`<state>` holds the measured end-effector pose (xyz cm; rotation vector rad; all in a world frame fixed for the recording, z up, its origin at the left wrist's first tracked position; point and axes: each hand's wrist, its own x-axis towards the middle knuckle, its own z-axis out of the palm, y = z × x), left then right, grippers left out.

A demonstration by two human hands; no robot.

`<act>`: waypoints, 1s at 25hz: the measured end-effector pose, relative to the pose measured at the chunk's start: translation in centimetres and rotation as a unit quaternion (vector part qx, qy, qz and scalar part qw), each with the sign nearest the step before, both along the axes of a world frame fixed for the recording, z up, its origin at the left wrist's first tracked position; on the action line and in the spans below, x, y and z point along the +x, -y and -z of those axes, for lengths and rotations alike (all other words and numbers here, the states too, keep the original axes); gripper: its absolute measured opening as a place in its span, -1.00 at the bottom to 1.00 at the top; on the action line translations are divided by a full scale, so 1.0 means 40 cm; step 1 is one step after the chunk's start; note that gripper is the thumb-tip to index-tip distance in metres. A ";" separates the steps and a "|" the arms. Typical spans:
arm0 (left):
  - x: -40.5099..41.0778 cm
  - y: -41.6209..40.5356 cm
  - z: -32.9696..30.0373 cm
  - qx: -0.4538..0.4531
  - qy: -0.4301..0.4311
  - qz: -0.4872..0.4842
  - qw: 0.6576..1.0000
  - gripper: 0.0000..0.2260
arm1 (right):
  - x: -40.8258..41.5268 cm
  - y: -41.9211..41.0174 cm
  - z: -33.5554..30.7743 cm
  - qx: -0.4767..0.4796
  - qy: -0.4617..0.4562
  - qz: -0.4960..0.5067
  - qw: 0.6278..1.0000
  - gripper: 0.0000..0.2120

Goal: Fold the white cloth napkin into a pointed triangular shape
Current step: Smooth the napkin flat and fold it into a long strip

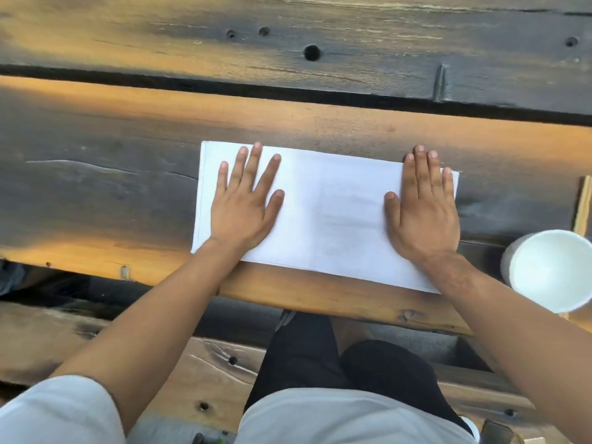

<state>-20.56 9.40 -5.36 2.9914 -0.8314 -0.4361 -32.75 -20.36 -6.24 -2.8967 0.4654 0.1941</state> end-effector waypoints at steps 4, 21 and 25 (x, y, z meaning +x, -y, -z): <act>0.060 -0.144 -0.029 0.035 -0.016 -0.013 0.999 -0.41 | -0.004 0.001 -0.004 -0.004 -0.007 -0.001 1.000 -0.35; -0.204 0.458 0.022 -0.182 -0.010 0.116 0.976 -0.50 | -0.042 0.039 -0.013 0.031 0.058 0.015 0.998 -0.45; -0.186 0.438 0.017 -0.085 0.017 0.136 0.987 -0.46 | -0.061 0.031 -0.008 0.021 0.008 0.037 0.999 -0.38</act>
